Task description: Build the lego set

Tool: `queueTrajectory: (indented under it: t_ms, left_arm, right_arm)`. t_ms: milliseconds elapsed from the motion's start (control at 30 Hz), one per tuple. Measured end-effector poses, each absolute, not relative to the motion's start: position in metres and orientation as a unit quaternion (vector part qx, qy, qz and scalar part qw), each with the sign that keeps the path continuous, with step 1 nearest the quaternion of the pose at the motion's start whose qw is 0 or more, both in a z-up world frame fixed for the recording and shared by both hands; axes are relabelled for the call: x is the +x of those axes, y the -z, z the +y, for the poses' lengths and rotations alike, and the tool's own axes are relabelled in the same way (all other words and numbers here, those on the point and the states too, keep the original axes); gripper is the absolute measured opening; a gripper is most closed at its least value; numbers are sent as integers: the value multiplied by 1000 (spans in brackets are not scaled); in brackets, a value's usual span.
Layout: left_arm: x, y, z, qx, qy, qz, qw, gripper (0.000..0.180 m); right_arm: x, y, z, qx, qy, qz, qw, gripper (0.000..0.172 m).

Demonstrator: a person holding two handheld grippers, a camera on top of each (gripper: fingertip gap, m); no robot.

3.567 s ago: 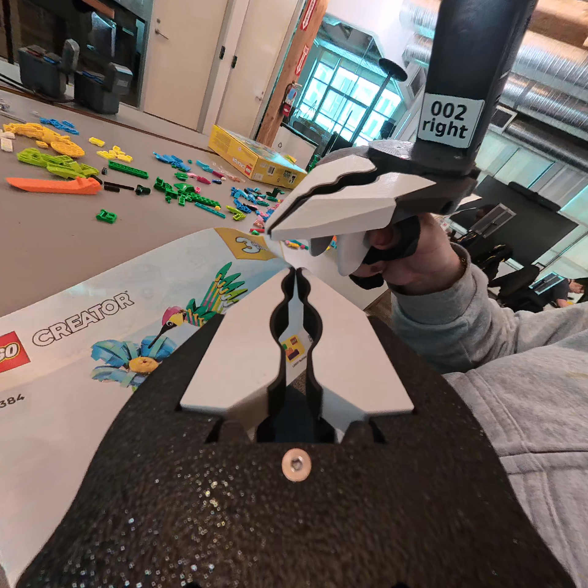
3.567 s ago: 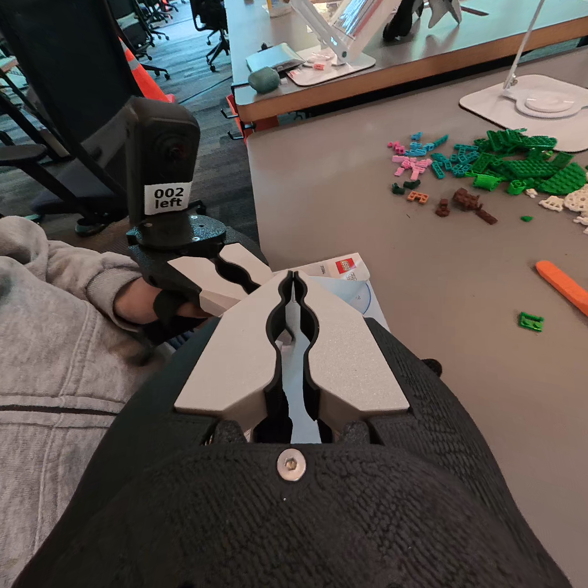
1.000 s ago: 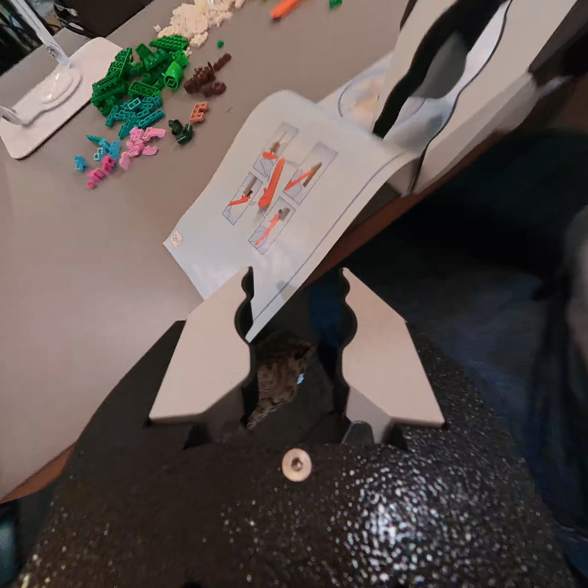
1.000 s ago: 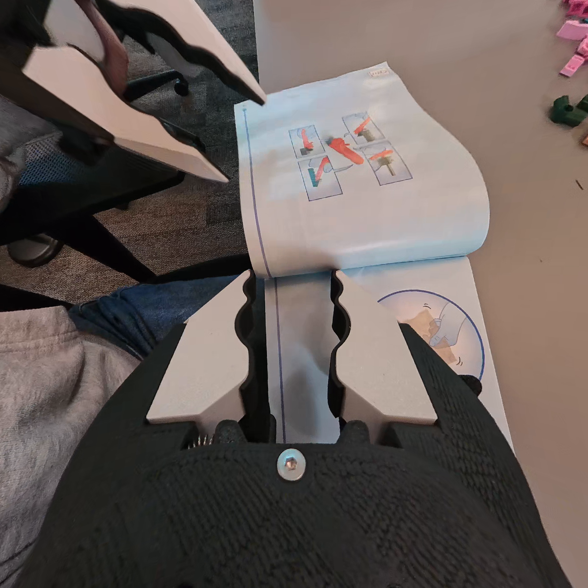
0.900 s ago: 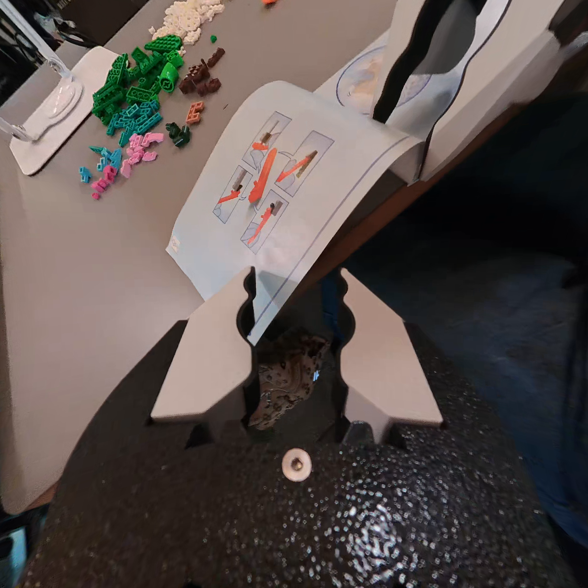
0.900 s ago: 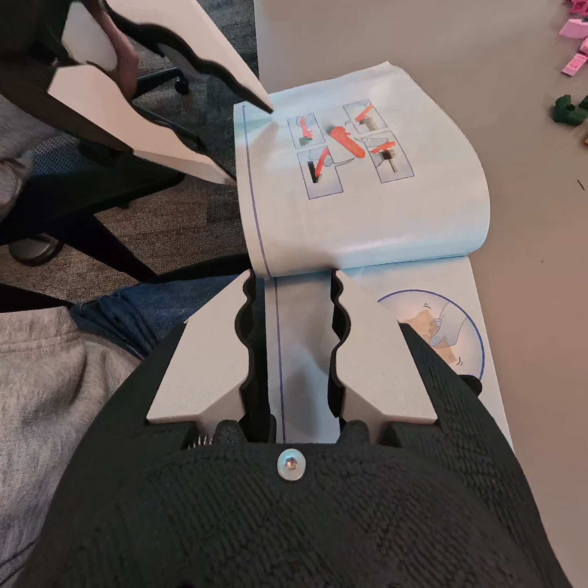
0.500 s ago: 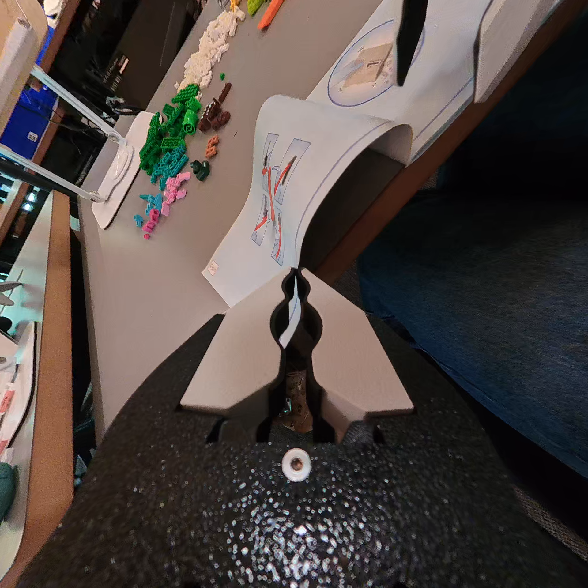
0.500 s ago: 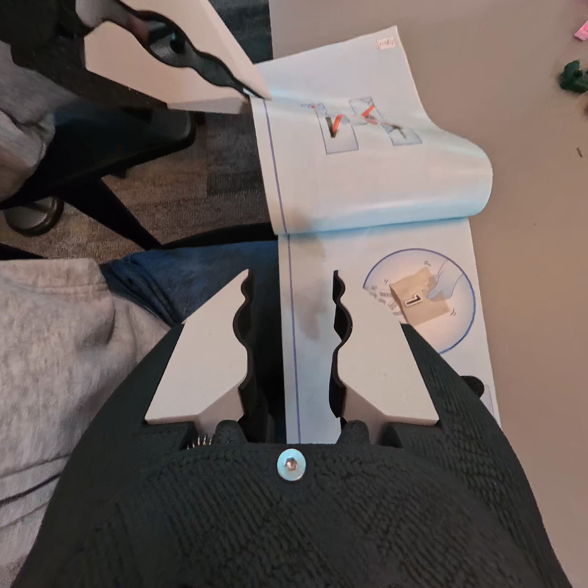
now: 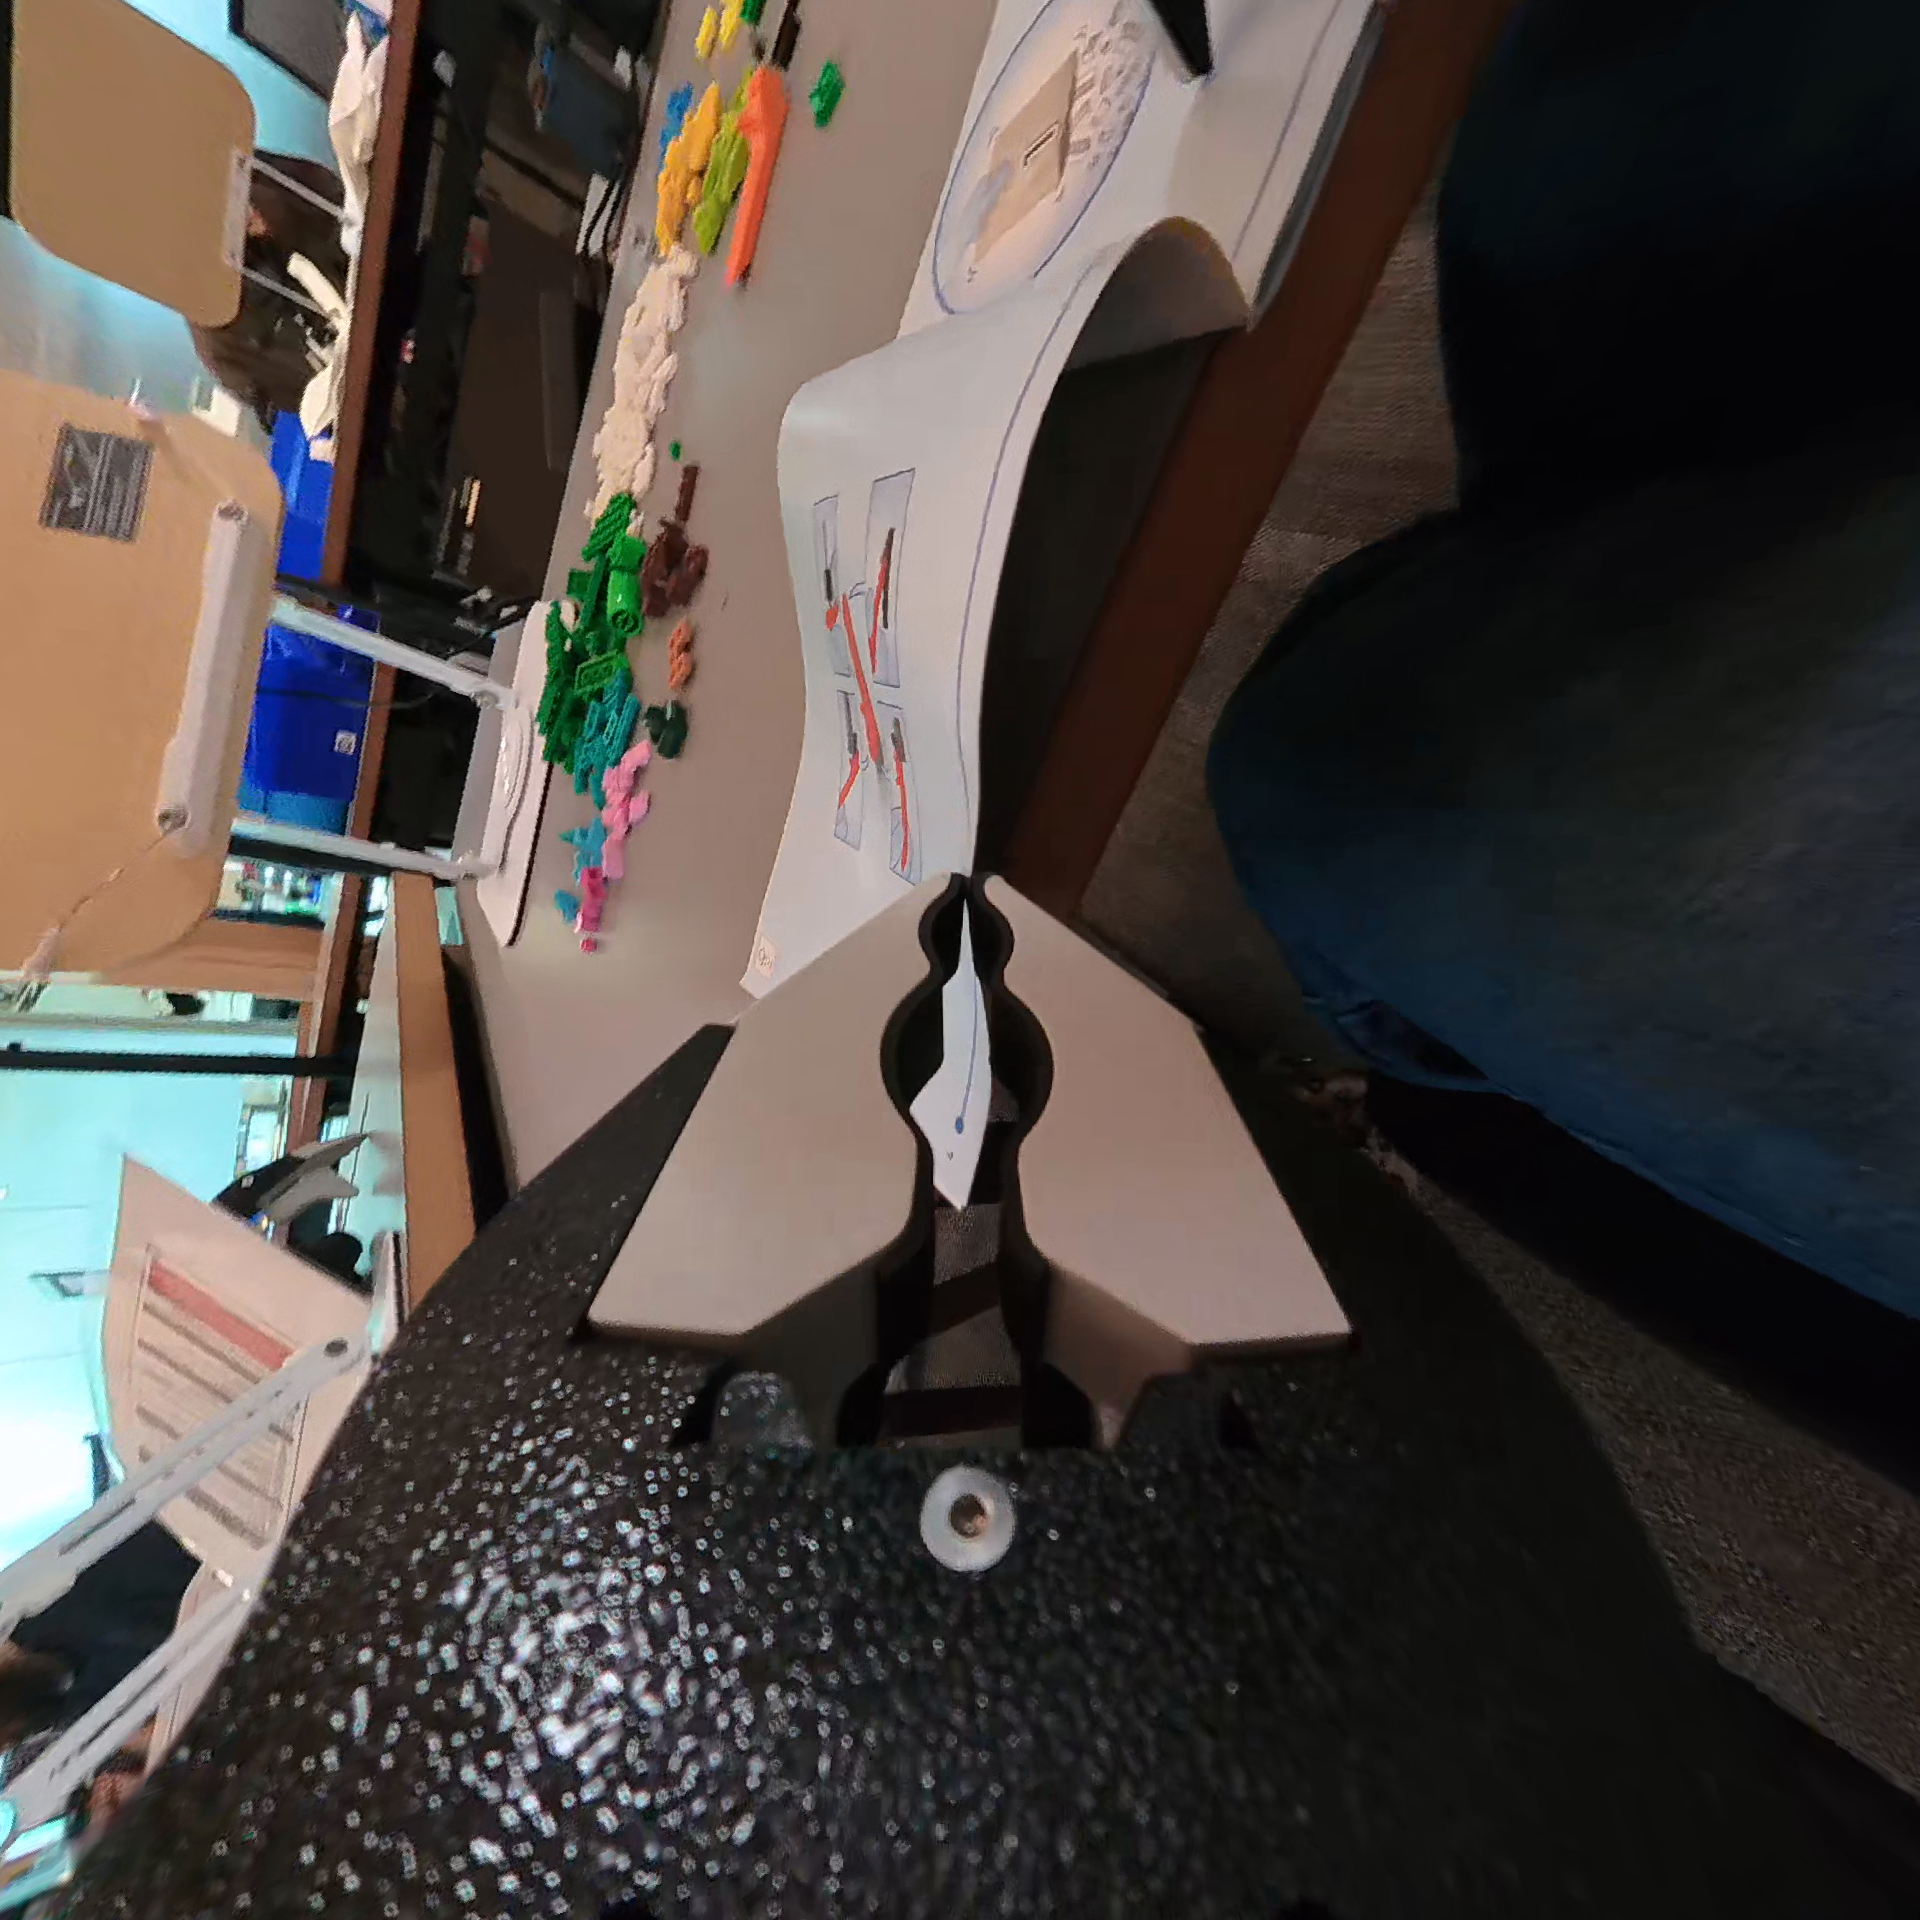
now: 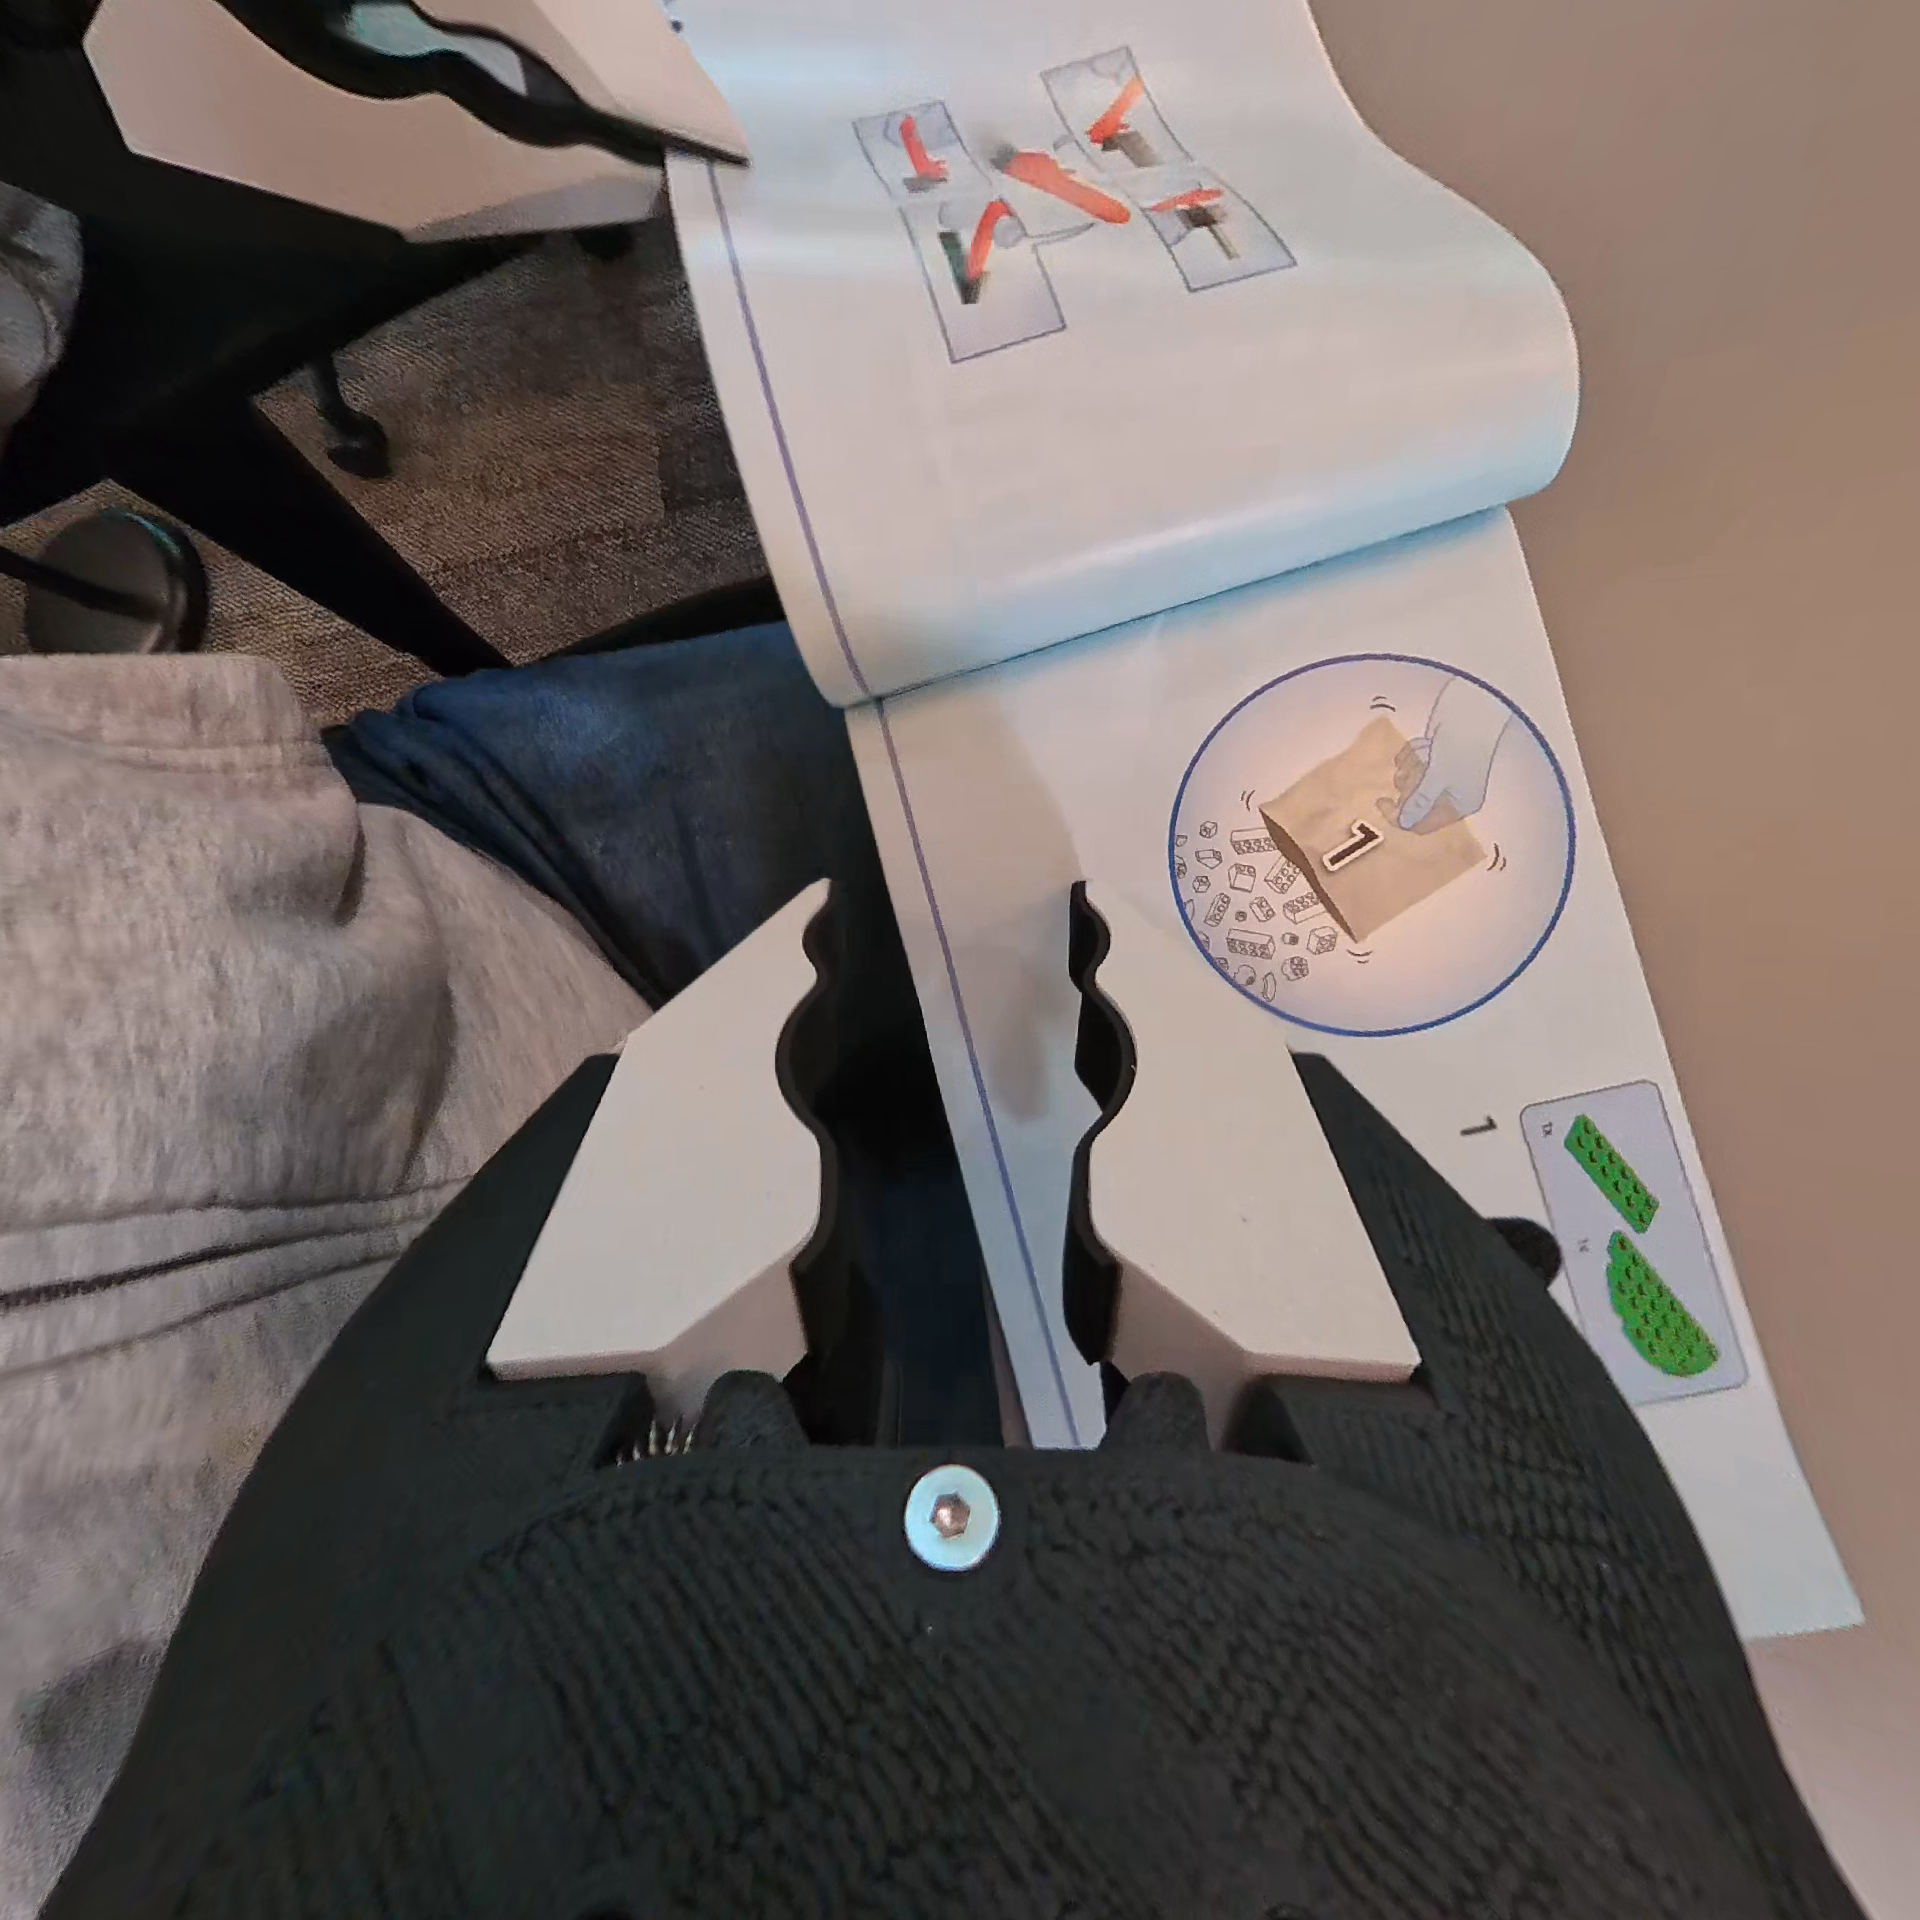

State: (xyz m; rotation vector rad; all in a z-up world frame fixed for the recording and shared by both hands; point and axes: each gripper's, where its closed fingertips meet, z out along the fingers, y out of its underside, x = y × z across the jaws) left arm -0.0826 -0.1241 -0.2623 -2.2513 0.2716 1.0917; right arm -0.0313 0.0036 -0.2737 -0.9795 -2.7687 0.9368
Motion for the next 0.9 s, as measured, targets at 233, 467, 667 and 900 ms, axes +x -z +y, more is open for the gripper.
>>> queueTrajectory:
  t_ms: [233, 467, 667, 900]
  left_arm:
    - [-64, 267, -100, -854, -377, 132, 332, 0]
    - [-54, 264, -92, -851, -352, 132, 366, 5]
    - [-52, 260, -94, -850, -333, 115, 392, 6]
    - [-53, 260, -93, -838, -370, 143, 376, 0]
  right_arm:
    - [-23, 274, 37, -355, -286, -890, 22, 40]
    - [-16, 274, 61, -386, -288, -876, 24, 38]
    - [-14, 273, 72, -404, -296, -865, 26, 37]
    - [-15, 273, 75, -420, -316, -850, 32, 33]
